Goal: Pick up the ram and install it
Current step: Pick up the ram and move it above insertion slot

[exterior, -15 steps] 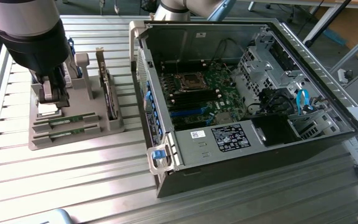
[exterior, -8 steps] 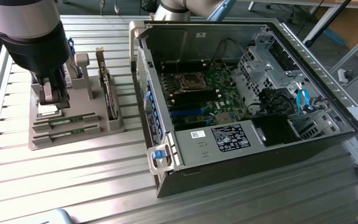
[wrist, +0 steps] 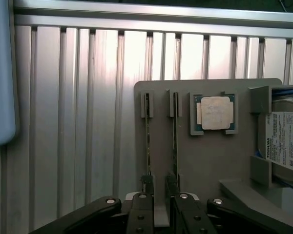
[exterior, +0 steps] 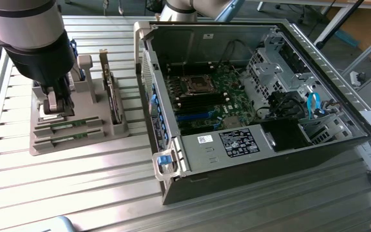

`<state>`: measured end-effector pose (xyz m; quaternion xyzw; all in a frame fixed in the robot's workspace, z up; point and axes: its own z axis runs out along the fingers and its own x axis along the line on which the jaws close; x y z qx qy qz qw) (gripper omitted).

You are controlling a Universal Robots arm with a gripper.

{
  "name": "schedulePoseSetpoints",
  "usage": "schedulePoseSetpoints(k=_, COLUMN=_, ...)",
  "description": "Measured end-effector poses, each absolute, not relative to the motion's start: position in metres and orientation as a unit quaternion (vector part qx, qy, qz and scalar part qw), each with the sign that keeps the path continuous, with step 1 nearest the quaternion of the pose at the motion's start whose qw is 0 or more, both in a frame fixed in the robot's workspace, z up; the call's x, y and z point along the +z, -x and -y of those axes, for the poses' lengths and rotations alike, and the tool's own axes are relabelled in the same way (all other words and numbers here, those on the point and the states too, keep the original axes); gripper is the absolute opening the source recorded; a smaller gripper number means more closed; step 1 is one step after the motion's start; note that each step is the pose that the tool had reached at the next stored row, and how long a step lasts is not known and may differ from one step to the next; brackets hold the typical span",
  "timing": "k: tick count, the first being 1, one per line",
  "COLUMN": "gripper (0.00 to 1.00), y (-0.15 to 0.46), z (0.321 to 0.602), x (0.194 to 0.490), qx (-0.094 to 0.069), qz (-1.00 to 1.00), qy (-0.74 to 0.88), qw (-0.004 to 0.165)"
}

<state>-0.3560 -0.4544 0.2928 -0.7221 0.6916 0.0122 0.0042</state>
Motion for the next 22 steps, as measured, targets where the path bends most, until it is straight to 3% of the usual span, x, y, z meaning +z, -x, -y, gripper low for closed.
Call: schedulePoseSetpoints(k=22, gripper=0.24, y=0.356, z=0.460, x=0.274, qx=0.008, qz=-0.692, qy=0.722, qw=0.008)
